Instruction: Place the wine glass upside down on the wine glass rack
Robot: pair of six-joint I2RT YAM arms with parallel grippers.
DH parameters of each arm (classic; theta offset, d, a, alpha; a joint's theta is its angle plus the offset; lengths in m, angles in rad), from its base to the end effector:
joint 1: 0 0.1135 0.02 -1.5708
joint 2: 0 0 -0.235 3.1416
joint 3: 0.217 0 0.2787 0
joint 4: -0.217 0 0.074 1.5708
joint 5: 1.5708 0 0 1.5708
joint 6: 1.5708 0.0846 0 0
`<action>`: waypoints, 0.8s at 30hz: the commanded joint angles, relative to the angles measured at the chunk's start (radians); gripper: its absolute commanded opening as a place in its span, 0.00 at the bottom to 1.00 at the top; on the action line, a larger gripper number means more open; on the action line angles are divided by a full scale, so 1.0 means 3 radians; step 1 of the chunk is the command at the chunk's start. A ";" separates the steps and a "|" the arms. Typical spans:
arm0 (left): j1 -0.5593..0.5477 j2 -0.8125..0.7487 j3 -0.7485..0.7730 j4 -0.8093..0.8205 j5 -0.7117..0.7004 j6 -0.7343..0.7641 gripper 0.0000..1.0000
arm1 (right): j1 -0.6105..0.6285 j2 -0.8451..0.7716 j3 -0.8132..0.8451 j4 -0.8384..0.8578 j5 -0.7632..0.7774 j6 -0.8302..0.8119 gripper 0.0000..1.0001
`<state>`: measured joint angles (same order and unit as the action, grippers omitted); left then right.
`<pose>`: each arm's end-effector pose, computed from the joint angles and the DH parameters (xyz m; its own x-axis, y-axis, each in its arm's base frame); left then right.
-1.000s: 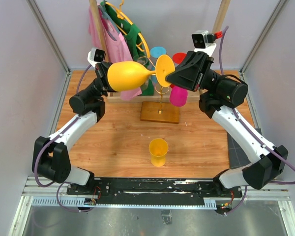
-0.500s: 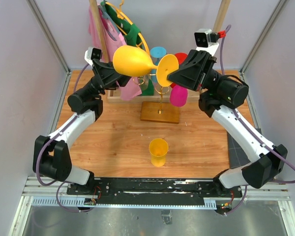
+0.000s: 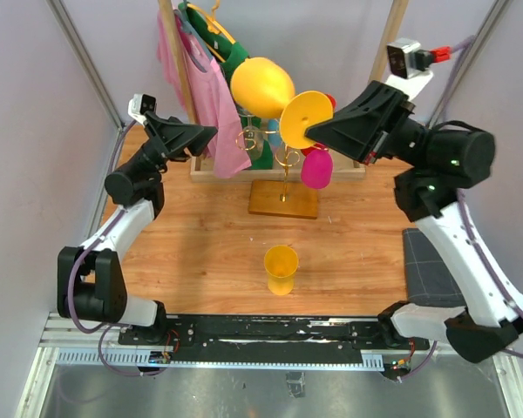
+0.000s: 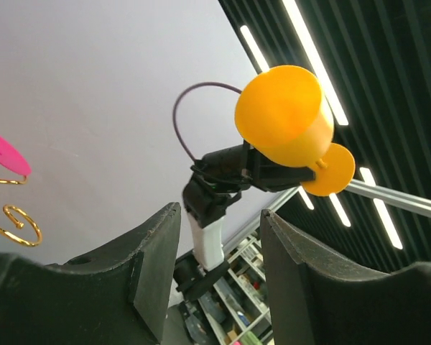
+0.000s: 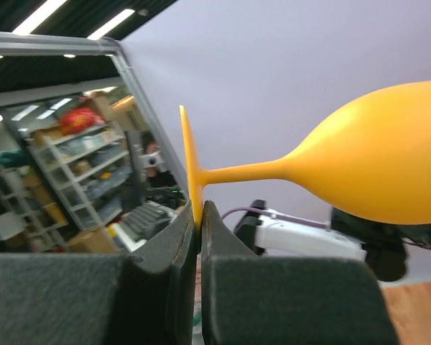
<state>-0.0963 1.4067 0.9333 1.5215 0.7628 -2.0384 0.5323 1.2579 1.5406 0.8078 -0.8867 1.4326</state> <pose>0.3116 -0.0888 0.3918 -0.7573 -0.5751 -0.3094 0.5838 -0.3838 -0.7155 0.1832 0.1840 0.5837 -0.5180 0.4214 -0.7444 -0.8436 -0.3958 0.3630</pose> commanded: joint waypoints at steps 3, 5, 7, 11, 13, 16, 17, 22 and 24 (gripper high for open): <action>0.0103 -0.0243 -0.0064 0.0889 0.0090 0.0076 0.52 | -0.0080 -0.0478 0.0526 -0.2386 0.0318 -0.1872 0.01; 0.0114 -0.0255 -0.0073 0.0889 0.0097 0.0081 0.52 | -0.0095 -0.0556 0.0638 -0.2850 0.0510 -0.2170 0.01; 0.0120 -0.0261 -0.0074 0.0887 0.0099 0.0072 0.52 | -0.0109 -0.0628 0.0718 -0.3270 0.0764 -0.2416 0.01; 0.0122 -0.0268 -0.0105 0.0886 0.0066 0.0080 0.52 | -0.0171 -0.0740 0.0771 -0.3915 0.1204 -0.2616 0.01; 0.0122 -0.0278 -0.0125 0.0882 0.0056 0.0091 0.52 | -0.0221 -0.0730 0.0823 -0.4272 0.1412 -0.2616 0.01; 0.0127 -0.0289 -0.0139 0.0889 0.0063 0.0088 0.52 | -0.0352 -0.0696 0.0867 -0.4711 0.1491 -0.2475 0.01; 0.0127 -0.0291 -0.0143 0.0885 0.0064 0.0093 0.52 | -0.0399 -0.0685 0.0864 -0.4797 0.1489 -0.2423 0.01; 0.0136 -0.0324 -0.0174 0.0882 0.0052 0.0096 0.51 | -0.0669 -0.0686 0.0808 -0.5196 0.1476 -0.2164 0.01; 0.0140 -0.0341 -0.0182 0.0876 0.0051 0.0097 0.51 | -0.0837 -0.0698 0.0722 -0.5255 0.1317 -0.2028 0.01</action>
<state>-0.0673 1.3396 0.8879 1.5223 0.7765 -2.0224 0.3573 1.0725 1.7752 -0.6624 -0.4690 0.7433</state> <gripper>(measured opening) 0.514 0.031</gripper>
